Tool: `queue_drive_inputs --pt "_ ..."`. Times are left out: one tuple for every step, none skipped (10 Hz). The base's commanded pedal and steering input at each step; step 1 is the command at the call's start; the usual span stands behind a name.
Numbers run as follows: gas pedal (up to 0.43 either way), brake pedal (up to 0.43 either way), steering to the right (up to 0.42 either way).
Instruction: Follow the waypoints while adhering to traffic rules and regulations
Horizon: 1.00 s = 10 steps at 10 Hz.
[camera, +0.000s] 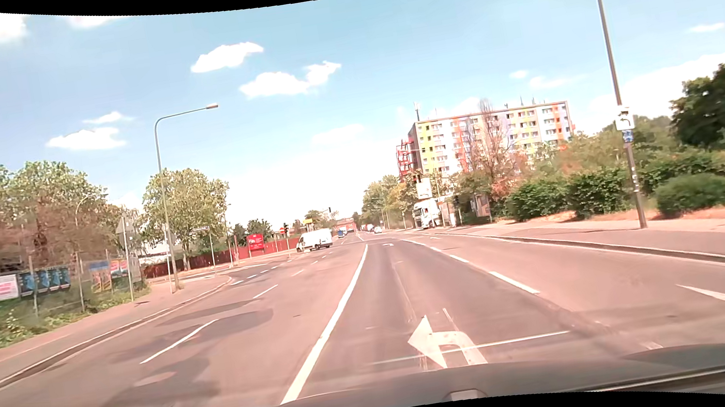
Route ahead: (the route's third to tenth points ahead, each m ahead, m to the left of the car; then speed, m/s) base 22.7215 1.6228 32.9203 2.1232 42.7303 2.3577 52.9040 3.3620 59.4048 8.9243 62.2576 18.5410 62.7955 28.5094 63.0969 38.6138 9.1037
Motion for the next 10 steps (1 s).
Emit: queue_drive_inputs --pt "0.0 0.0 0.004" --pt "0.0 0.0 -0.003" --pt "0.0 0.0 -0.008" --pt "0.0 0.0 -0.009" --pt "0.0 0.0 -0.02" --pt "0.0 0.0 -0.025" --pt "0.0 0.0 -0.026" --pt "0.0 0.0 -0.026" --pt "0.0 0.0 -0.025" --pt "0.0 0.0 -0.021"
